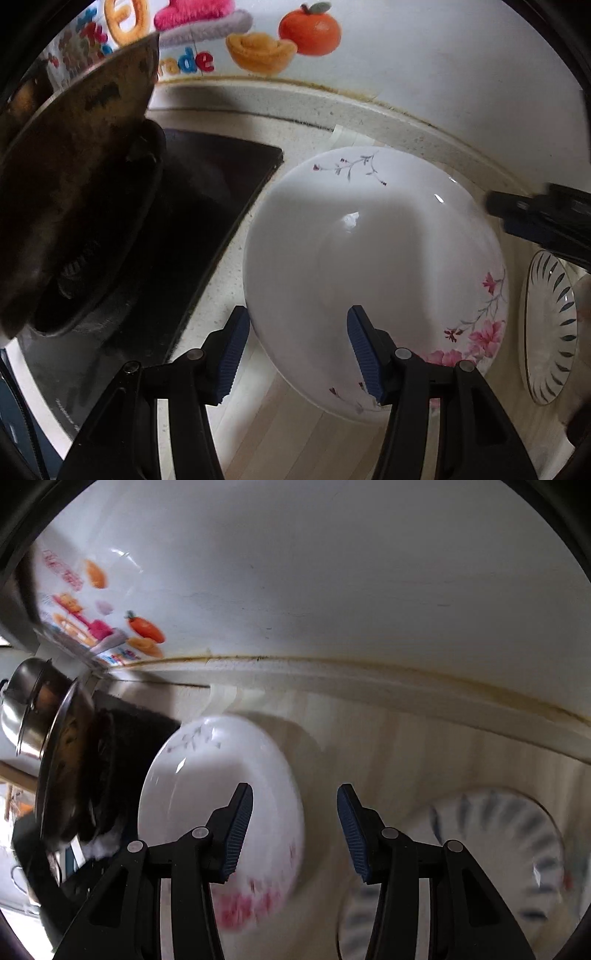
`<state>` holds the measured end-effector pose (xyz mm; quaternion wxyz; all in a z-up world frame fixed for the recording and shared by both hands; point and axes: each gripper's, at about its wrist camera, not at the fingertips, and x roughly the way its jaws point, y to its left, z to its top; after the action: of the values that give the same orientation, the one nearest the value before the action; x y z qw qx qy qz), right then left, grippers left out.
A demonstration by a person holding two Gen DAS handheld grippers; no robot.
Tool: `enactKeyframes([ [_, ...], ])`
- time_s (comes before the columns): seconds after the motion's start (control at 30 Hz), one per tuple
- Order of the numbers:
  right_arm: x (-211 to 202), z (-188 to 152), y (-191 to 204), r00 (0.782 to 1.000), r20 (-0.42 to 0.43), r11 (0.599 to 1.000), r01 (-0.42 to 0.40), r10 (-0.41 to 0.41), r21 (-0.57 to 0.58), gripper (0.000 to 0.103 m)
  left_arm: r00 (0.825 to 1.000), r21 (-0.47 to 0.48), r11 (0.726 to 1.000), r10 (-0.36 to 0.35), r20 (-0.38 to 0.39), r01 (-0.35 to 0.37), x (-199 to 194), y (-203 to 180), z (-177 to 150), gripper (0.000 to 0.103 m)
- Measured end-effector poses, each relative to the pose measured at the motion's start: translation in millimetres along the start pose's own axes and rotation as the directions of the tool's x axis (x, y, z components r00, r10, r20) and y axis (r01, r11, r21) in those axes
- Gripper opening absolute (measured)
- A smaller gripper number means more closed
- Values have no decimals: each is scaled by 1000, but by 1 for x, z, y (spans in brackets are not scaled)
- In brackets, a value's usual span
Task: Organize plates and bowls
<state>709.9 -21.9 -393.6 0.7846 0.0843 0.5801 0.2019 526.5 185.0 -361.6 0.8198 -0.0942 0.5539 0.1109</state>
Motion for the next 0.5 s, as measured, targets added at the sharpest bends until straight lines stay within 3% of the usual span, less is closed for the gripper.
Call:
enactKeyframes([
  [0.13, 32, 10, -6, 998, -25, 998, -49, 50, 42, 47, 999, -18, 999, -46, -15, 46, 13, 5, 0, 49],
  [0.2, 43, 12, -8, 994, -24, 992, -105, 107, 68, 24, 999, 1, 999, -44, 21, 44, 14, 5, -4, 48],
  [0.37, 42, 12, -9, 992, 15, 990, -129, 128, 61, 24, 997, -20, 998, -61, 48, 62, 11, 16, -10, 33],
  [0.5, 38, 6, -16, 991, 13, 987, -137, 136, 83, 23, 996, -25, 996, -82, 46, 83, 4, 17, -14, 32],
])
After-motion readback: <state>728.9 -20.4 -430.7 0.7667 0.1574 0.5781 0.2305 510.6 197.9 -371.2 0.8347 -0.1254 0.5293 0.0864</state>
